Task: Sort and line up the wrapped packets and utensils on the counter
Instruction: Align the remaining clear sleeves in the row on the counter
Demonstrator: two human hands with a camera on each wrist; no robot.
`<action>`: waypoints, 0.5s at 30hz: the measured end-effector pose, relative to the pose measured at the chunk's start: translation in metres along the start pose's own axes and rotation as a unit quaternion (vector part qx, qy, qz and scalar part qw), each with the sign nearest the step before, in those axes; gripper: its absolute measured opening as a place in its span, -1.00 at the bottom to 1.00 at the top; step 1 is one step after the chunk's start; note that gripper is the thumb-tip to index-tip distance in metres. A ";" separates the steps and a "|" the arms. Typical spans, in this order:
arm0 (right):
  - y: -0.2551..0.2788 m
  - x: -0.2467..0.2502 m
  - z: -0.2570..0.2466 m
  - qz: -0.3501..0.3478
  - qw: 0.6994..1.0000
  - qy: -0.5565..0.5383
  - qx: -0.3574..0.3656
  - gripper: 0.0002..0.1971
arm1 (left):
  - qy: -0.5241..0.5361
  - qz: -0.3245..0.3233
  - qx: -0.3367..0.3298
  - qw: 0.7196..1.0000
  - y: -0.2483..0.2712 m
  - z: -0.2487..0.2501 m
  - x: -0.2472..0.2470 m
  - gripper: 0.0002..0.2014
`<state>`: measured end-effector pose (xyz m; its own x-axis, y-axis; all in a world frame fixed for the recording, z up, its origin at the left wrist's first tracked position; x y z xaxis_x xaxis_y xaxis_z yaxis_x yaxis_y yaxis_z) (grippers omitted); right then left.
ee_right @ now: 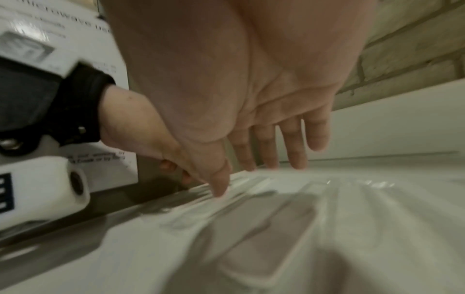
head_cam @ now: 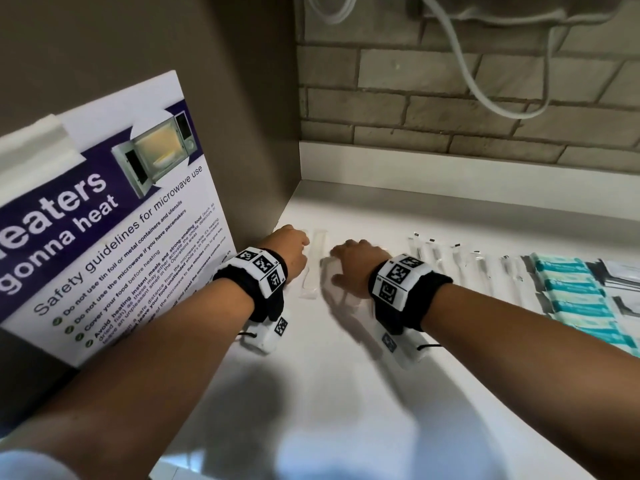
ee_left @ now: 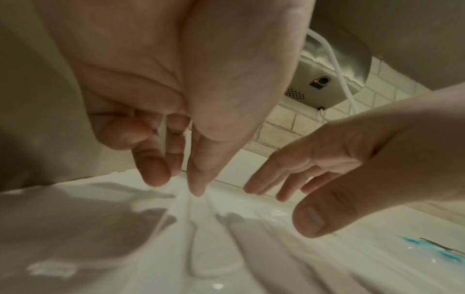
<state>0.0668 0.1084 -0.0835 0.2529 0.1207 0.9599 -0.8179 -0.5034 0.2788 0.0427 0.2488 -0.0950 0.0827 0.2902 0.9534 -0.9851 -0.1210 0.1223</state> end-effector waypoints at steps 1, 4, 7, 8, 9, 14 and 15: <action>0.003 0.005 0.011 0.006 1.000 0.008 -0.020 -0.50 | 0.015 0.008 -0.016 1.000 0.000 0.007 0.001 -0.66; 0.015 0.009 0.041 -0.019 0.997 0.028 -0.069 -0.55 | 0.068 -0.011 -0.077 0.995 0.005 0.039 0.000 -0.69; 0.027 -0.003 0.058 -0.067 0.995 0.036 -0.069 -0.50 | 0.045 -0.068 -0.143 0.986 0.008 0.066 -0.016 -0.61; 0.031 -0.007 0.062 -0.074 0.995 0.032 -0.067 -0.46 | 0.019 -0.082 -0.149 0.985 0.008 0.069 -0.024 -0.56; 0.035 -0.010 0.066 -0.075 0.994 0.030 -0.067 -0.44 | -0.002 -0.090 -0.149 0.985 0.008 0.072 -0.030 -0.50; 0.037 -0.018 0.072 -0.043 0.995 0.026 -0.080 -0.51 | -0.033 -0.095 -0.126 0.987 0.009 0.068 -0.036 -0.40; 0.037 -0.018 0.072 -0.043 0.995 0.023 -0.084 -0.52 | -0.041 -0.096 -0.119 0.987 0.008 0.064 -0.034 -0.41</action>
<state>0.0691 0.0259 -0.0928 0.3043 0.1983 0.9317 -0.8699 -0.3407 0.3566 0.0418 0.1769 -0.1092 0.2743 0.2076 0.9390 -0.9566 0.1587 0.2444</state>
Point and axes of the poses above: each hand's wrist, its own y-axis away from the middle knuckle, its own x-axis out of the back of the hand, z = x × y, the point moved 5 cm from there along -y, towards the middle knuckle, and after that the axes turned 11 degrees about -x, right-handed, at the moved point
